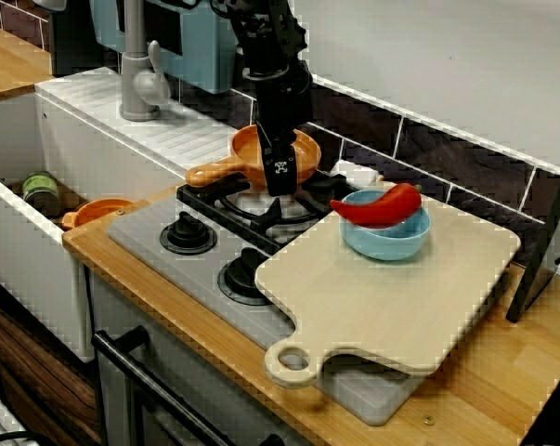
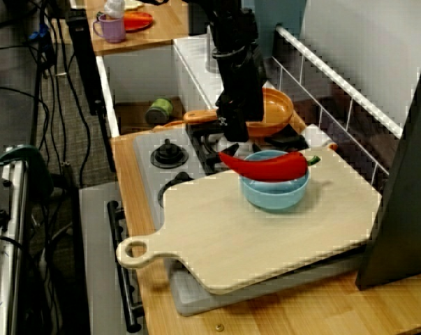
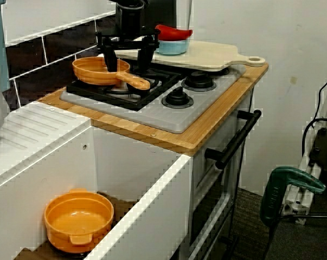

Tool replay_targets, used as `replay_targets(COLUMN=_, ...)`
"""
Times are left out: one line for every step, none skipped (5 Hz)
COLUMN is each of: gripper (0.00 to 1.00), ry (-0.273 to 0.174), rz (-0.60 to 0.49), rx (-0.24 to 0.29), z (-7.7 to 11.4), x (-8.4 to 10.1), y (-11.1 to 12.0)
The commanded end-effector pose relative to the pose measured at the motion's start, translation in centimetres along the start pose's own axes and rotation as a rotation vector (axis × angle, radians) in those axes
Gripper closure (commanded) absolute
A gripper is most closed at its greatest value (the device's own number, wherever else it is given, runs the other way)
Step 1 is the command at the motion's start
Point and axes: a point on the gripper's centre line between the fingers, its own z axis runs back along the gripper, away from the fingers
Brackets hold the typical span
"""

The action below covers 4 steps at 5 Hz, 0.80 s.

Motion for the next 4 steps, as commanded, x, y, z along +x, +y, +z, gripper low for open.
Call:
replay_targets(gripper=0.00, ry=0.000, rz=0.000, rx=0.000, z=0.00, x=0.00, y=0.00)
replay_targets(gripper=1.00, ry=-0.010, rz=-0.010, rx=-0.008, z=0.28, x=-0.02, y=-0.22)
replay_targets(gripper=1.00, ry=-0.002, rz=-0.008, rx=-0.022, z=0.56, x=-0.06, y=-0.22)
replay_targets(gripper=1.00, ry=-0.005, rz=0.000, rx=-0.036, z=0.98, x=-0.03, y=-0.11)
